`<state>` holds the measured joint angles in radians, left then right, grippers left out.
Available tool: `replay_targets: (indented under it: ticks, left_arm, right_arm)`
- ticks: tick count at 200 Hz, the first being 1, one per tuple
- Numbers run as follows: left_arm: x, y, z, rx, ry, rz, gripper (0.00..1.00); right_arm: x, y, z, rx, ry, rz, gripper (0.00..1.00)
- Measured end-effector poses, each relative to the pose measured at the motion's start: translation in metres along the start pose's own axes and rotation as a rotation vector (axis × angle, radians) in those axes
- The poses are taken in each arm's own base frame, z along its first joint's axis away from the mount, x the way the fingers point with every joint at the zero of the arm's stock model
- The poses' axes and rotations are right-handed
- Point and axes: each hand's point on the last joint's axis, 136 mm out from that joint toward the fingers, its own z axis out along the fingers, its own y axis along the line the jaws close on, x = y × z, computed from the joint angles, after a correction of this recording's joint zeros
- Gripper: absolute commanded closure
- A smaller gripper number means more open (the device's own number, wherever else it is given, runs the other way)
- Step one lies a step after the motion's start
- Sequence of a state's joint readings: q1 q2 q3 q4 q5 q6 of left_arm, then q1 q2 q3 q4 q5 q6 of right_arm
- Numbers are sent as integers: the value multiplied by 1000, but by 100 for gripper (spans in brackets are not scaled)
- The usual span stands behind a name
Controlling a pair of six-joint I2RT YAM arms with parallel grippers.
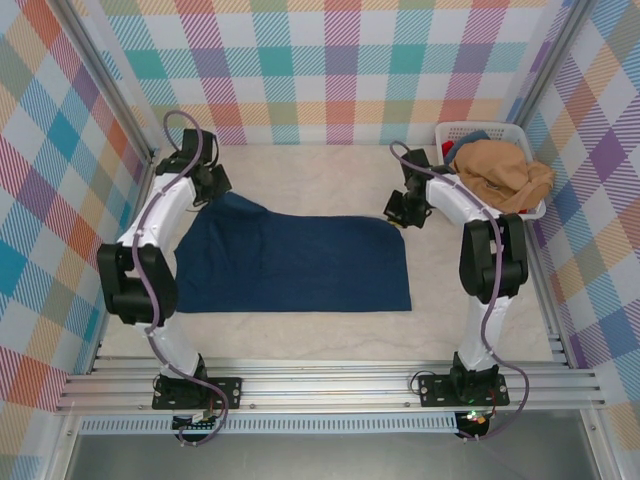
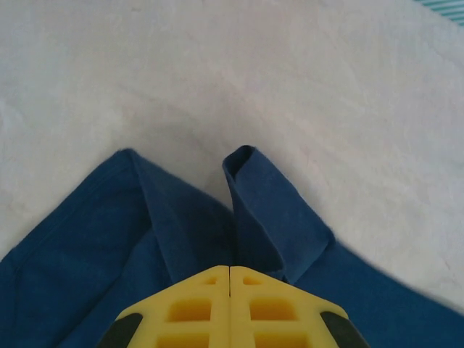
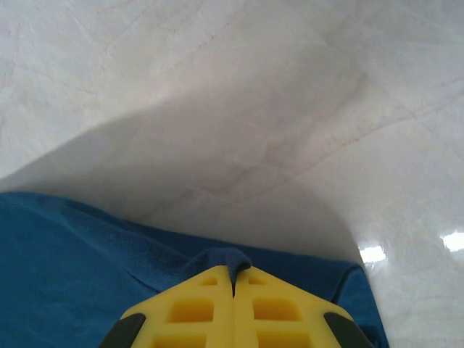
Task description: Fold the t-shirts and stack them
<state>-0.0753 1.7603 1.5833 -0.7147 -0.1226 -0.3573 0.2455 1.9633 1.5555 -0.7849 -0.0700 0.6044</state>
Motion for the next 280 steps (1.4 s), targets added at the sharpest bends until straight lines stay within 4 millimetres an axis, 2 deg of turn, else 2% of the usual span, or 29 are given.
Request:
replay_targets:
  ticks: [23, 57, 80, 134, 159, 212, 258, 280]
  left_arm:
    - [21, 13, -15, -12, 21, -21, 100]
    - [71, 41, -37, -61, 86, -84, 100]
    - [97, 56, -53, -101, 111, -123, 100]
    - [140, 82, -76, -206, 141, -149, 100]
    - [150, 95, -81, -262, 144, -159, 100]
    - [148, 114, -93, -338, 89, -174, 100]
    - [158, 123, -91, -379, 103, -179, 100]
    - [161, 128, -92, -400, 98, -180, 100]
  right_arm:
    - [12, -3, -8, -9, 10, -2, 100]
    - [33, -4, -18, -21, 29, -16, 100]
    - [45, -5, -22, -23, 45, -26, 100]
    - [63, -22, -24, 22, 72, -31, 100]
    - [64, -32, -22, 55, 72, -33, 100]
    - [62, -42, -21, 96, 63, -58, 100]
    - [66, -48, -17, 114, 71, -68, 100]
    - [75, -58, -12, 140, 95, -67, 100]
